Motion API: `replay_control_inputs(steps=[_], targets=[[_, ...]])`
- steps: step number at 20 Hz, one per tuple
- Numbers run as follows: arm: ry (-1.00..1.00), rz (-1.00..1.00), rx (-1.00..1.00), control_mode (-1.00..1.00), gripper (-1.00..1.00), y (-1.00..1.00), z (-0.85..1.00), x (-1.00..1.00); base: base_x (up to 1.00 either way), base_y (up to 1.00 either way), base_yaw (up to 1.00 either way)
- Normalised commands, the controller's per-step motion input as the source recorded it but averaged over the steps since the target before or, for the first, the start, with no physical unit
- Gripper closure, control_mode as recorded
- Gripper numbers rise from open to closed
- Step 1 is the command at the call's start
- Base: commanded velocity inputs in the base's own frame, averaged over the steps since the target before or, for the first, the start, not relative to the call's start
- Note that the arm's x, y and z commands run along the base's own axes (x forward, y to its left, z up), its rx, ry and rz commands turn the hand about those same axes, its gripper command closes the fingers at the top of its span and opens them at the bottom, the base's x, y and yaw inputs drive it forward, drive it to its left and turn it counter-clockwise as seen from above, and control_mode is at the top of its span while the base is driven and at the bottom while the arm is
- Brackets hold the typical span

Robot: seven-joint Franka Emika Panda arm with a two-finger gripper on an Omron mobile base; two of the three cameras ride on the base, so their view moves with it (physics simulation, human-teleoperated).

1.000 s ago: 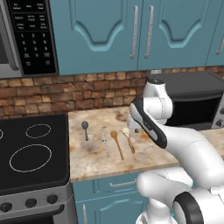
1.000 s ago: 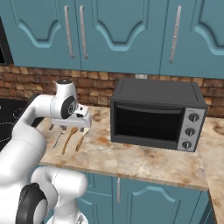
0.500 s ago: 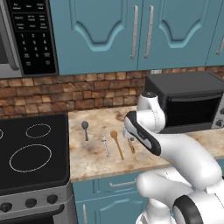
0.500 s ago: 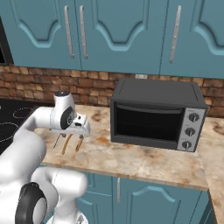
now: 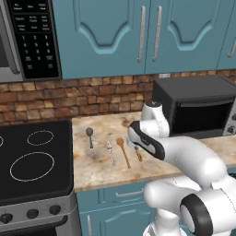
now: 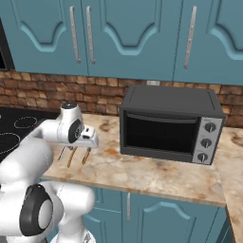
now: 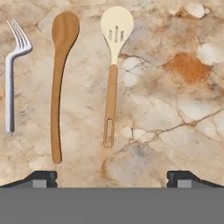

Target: Organize the utensils by type. Pick up the wooden spoons from the counter and place them in the open cabinet. Then pick up the metallic utensils from the counter and place them in the open drawer.

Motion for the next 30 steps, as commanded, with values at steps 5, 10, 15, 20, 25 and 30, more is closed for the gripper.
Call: replay_control_inputs(steps=[5, 10, 15, 20, 25, 30], targets=[[0.00, 0.00, 0.00, -1.00, -1.00, 0.00, -0.20, 0.27, 0.00, 0.00, 0.00], [0.00, 0.00, 0.00, -1.00, -1.00, 0.00, -0.22, 0.30, 0.00, 0.00, 0.00], [0.00, 0.00, 0.00, -1.00, -1.00, 0.00, -0.20, 0.34, 0.00, 0.00, 0.00], [0.00, 0.00, 0.00, -1.00, -1.00, 0.01, -0.23, 0.32, 0.00, 0.00, 0.00], [0.00, 0.00, 0.00, -1.00, -1.00, 0.02, -0.28, 0.29, 0.00, 0.00, 0.00], [0.00, 0.00, 0.00, -1.00, -1.00, 0.01, -0.32, 0.20, 0.00, 0.00, 0.00]])
